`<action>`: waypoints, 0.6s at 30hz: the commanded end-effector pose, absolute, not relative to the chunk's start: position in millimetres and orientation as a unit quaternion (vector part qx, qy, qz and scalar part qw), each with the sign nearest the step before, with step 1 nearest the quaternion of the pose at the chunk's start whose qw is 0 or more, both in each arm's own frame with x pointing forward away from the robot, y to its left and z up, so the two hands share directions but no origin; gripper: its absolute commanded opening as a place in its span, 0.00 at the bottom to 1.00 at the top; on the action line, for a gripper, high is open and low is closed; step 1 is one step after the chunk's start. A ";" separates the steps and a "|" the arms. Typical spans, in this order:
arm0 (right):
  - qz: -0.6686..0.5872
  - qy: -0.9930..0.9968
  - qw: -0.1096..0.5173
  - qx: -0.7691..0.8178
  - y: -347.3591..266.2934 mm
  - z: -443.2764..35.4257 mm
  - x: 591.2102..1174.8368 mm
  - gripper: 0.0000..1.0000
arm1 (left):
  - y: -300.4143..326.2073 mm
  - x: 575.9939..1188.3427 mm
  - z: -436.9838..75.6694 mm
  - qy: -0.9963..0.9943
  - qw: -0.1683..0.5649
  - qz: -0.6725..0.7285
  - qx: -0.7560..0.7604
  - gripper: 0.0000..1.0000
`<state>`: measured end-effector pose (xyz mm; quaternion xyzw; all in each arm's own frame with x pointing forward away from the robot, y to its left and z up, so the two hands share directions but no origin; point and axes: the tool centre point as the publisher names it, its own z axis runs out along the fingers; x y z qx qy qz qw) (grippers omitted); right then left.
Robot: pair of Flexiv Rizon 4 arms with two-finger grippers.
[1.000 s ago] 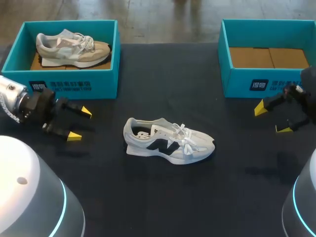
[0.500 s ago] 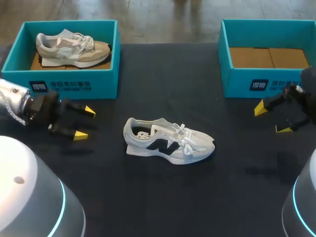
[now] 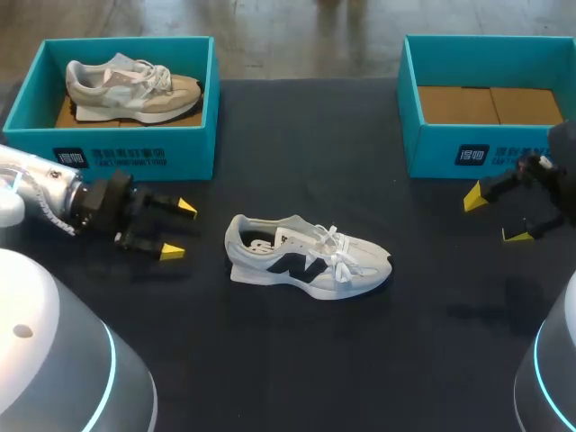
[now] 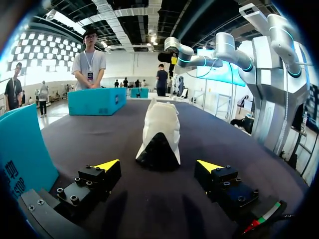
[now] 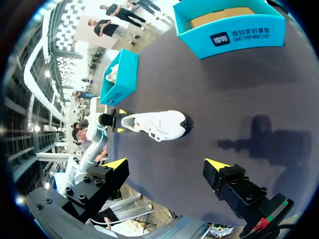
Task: Take the shoe out of the shoebox, open the shoe tongue, remove and reinsert the insole, then place the shoe into the shoebox
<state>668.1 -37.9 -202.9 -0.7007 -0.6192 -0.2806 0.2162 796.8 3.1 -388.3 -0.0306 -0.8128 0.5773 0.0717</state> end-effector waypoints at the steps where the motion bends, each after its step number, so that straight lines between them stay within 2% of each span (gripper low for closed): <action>1: -0.280 -0.619 0.215 -0.702 -36.9 -203.4 667.8 1.00 | -10.1 797.5 -397.0 -0.813 0.069 0.577 -0.030 1.00; 18: -0.280 -0.619 0.215 -0.702 -36.9 -203.4 667.8 1.00 | -51.0 792.5 -410.0 -0.805 0.071 0.589 -0.025 1.00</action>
